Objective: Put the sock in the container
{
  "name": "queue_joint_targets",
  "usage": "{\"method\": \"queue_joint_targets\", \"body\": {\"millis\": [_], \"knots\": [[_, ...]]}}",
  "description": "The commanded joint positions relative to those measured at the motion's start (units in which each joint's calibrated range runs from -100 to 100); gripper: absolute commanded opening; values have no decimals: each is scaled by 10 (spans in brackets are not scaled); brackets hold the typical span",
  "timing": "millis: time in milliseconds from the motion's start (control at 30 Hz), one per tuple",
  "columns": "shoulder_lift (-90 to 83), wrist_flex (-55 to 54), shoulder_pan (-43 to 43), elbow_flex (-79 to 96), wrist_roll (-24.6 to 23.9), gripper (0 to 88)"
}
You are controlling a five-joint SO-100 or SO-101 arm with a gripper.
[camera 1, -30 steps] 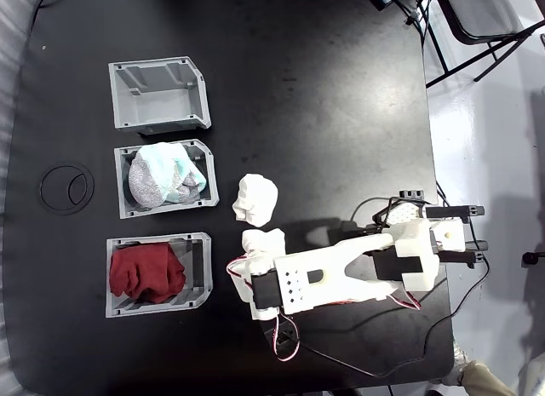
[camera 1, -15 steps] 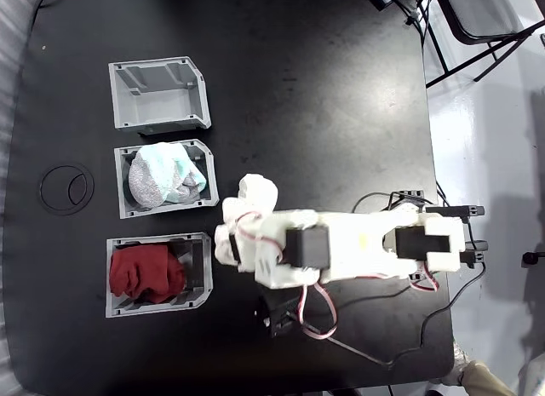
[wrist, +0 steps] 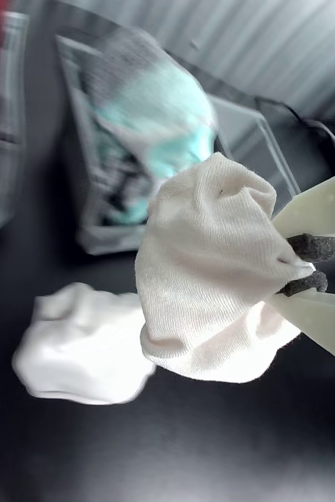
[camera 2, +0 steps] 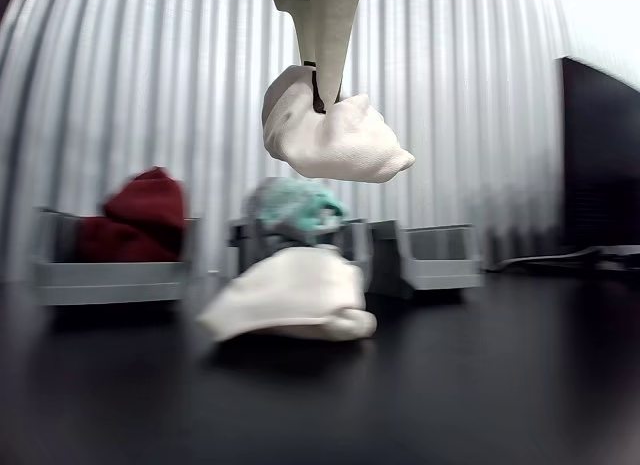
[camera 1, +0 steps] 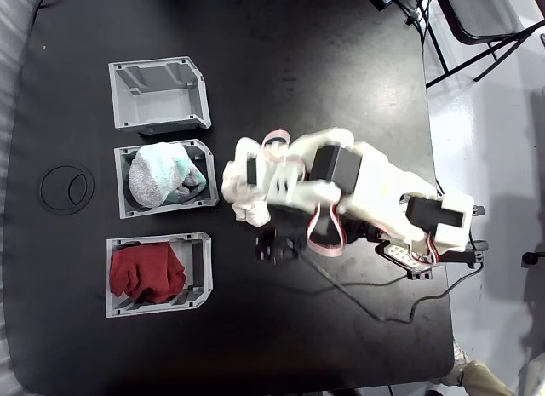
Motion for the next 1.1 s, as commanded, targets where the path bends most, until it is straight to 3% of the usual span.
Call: {"method": "queue_joint_targets", "body": {"millis": [0,467,700,1067], "knots": [[-6,-32,52,-29,3,13],[82,-205,209,-30,3,12],[125,-301,214,-57,-1,12],[308,-478,203,-280,-2,12]]}}
